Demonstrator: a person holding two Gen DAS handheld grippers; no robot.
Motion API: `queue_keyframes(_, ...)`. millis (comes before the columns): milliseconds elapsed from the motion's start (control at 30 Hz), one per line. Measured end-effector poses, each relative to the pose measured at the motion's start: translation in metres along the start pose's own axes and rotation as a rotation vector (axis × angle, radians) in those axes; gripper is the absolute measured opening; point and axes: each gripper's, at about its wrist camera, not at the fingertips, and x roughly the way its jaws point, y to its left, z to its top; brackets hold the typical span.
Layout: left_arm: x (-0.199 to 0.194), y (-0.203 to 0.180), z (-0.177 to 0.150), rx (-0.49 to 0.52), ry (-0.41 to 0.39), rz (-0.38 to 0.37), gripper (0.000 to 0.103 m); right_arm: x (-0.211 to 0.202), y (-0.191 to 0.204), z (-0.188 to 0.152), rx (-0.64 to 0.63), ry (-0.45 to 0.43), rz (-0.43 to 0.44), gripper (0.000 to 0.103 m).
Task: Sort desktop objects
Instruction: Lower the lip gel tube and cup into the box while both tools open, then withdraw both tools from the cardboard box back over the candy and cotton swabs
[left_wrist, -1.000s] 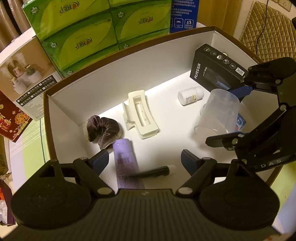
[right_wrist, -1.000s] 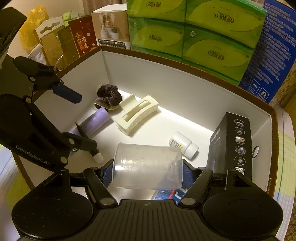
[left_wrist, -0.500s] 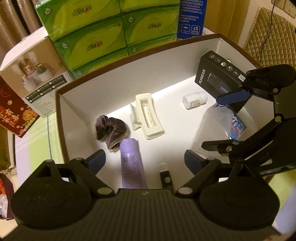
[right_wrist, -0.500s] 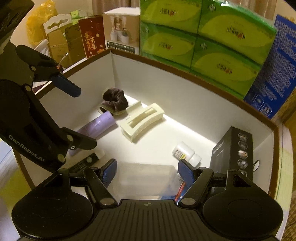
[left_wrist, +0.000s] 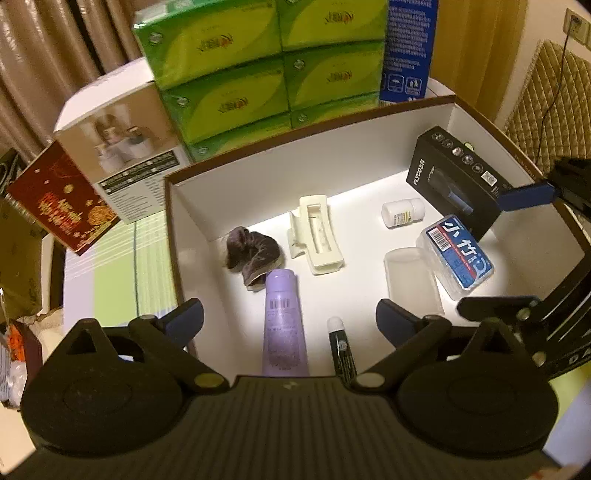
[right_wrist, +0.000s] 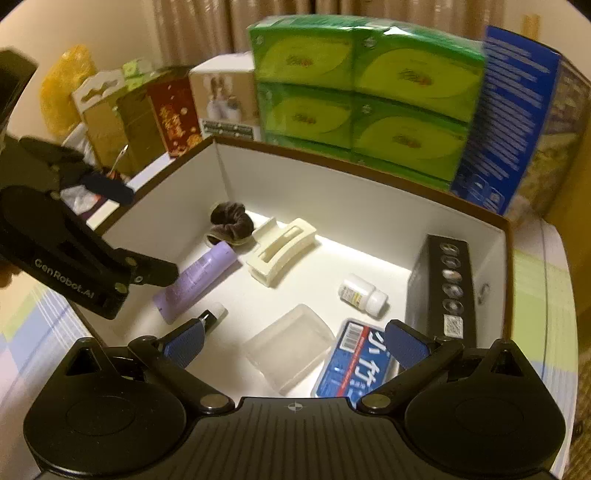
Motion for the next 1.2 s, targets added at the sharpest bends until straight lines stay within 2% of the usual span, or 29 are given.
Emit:
queue_keyframes(467, -0.056, 0.008, -0.024, -0.117, -0.036, 0.003, 0.099, -0.048, 0.0, -0.016, 0.134, -0.035, -0.053, 0.101)
queue_keyframes(667, -0.079, 0.003, -0.042, -0.119, -0.057, 0.051, 0.099, -0.067, 0.006, -0.026, 0.171, -0.059, -0.056, 0.101)
queue_keyframes(900, -0.102, 0.002, -0.067, -0.169, -0.062, 0.047, 0.099, -0.092, 0.02, -0.039, 0.205, -0.085, -0.054, 0.101)
queue_keyframes(1200, -0.125, -0.004, -0.095, -0.178, -0.07, 0.075, 0.099, -0.117, 0.042, -0.057, 0.213, -0.101, -0.06, 0.101)
